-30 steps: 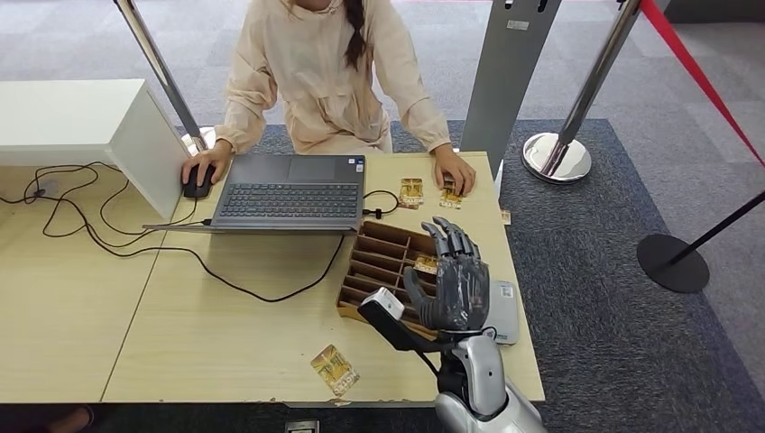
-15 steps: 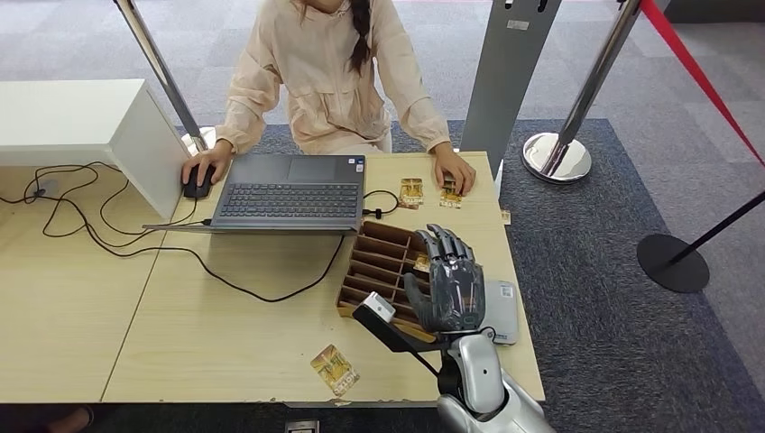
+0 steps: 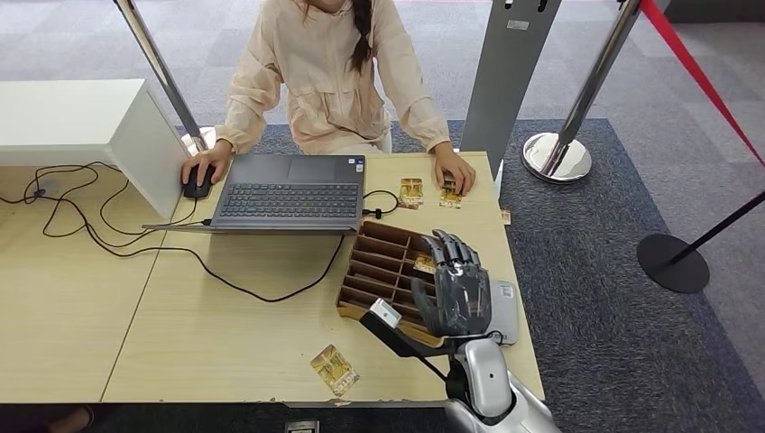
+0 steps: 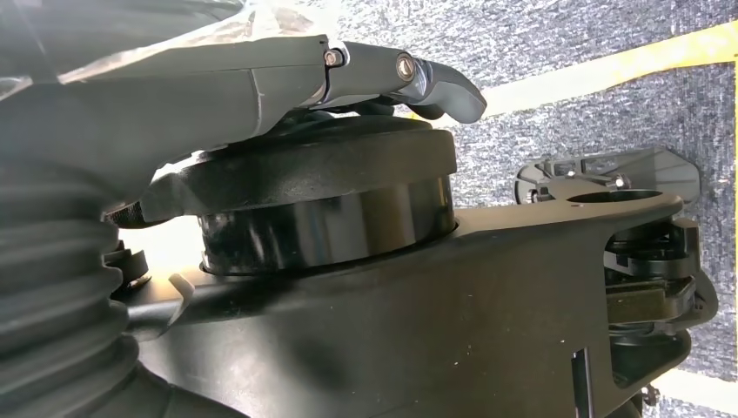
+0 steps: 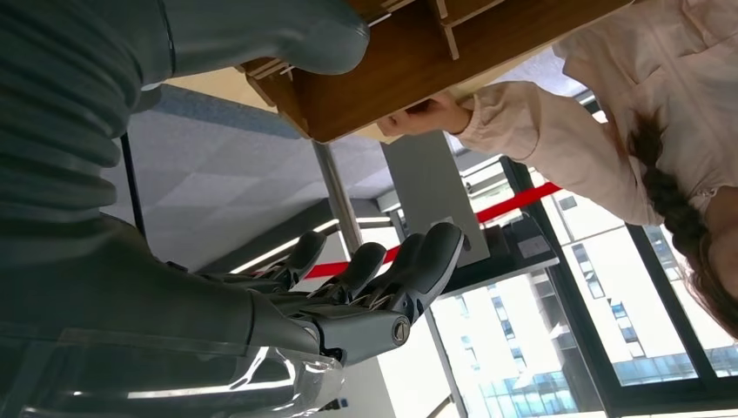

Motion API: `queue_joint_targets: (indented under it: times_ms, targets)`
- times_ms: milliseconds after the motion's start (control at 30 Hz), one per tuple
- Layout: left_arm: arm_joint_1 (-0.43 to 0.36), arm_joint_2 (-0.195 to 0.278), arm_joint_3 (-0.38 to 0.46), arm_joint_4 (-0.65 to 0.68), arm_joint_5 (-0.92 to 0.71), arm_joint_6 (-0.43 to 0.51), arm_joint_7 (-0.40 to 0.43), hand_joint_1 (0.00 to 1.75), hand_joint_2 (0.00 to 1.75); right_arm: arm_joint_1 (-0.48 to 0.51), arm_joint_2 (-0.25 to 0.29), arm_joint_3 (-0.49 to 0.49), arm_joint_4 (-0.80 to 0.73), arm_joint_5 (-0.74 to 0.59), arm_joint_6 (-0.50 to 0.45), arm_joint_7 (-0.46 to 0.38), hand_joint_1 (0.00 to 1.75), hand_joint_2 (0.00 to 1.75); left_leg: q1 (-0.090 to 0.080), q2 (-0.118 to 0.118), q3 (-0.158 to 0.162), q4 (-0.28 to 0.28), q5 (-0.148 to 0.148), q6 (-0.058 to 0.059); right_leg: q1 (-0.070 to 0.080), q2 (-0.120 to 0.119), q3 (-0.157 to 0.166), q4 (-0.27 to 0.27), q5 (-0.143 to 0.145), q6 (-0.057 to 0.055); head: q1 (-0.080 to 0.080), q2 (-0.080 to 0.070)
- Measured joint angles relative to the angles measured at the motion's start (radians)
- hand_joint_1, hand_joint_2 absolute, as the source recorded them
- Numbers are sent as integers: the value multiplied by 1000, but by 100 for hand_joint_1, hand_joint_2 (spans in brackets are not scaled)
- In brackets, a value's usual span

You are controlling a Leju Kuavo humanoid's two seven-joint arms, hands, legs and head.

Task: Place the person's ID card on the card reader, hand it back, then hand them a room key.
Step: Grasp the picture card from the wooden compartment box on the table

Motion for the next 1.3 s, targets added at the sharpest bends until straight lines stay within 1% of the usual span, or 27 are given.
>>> queue_joint_targets:
  times_ms: [233, 367, 800, 967, 1233, 1300]
  targets:
    - [0, 0, -1, 0, 0, -1, 0, 0, 175, 5, -13, 1, -1, -1, 6, 6, 51, 175, 0, 0, 0, 0, 0, 0, 0, 0, 0, 0, 0, 0, 0, 0]
    - [0, 0, -11, -2, 0, -1, 0, 0, 175, 10, -19, 2, -1, -2, 7, 8, 41, 175, 0, 0, 0, 0, 0, 0, 0, 0, 0, 0, 0, 0, 0, 0]
    - [1, 6, -17, -2, -3, -14, -6, 0, 175, 12, -36, 3, -37, 2, 47, 16, 41, 175, 0, 0, 0, 0, 0, 0, 0, 0, 0, 0, 0, 0, 0, 0]
    - [2, 6, -17, -2, -2, -15, -8, 0, 175, 15, -46, 3, -59, 2, 57, 17, 32, 175, 0, 0, 0, 0, 0, 0, 0, 0, 0, 0, 0, 0, 0, 0]
    - [2, 7, -17, -2, 0, -16, -9, 0, 175, 16, -53, 3, -73, 4, 72, 19, 31, 175, 0, 0, 0, 0, 0, 0, 0, 0, 0, 0, 0, 0, 0, 0]
    - [2, 7, -18, -2, -2, -16, -12, 0, 175, 15, -55, 3, -79, 7, 85, 23, 34, 175, 0, 0, 0, 0, 0, 0, 0, 0, 0, 0, 0, 0, 0, 0]
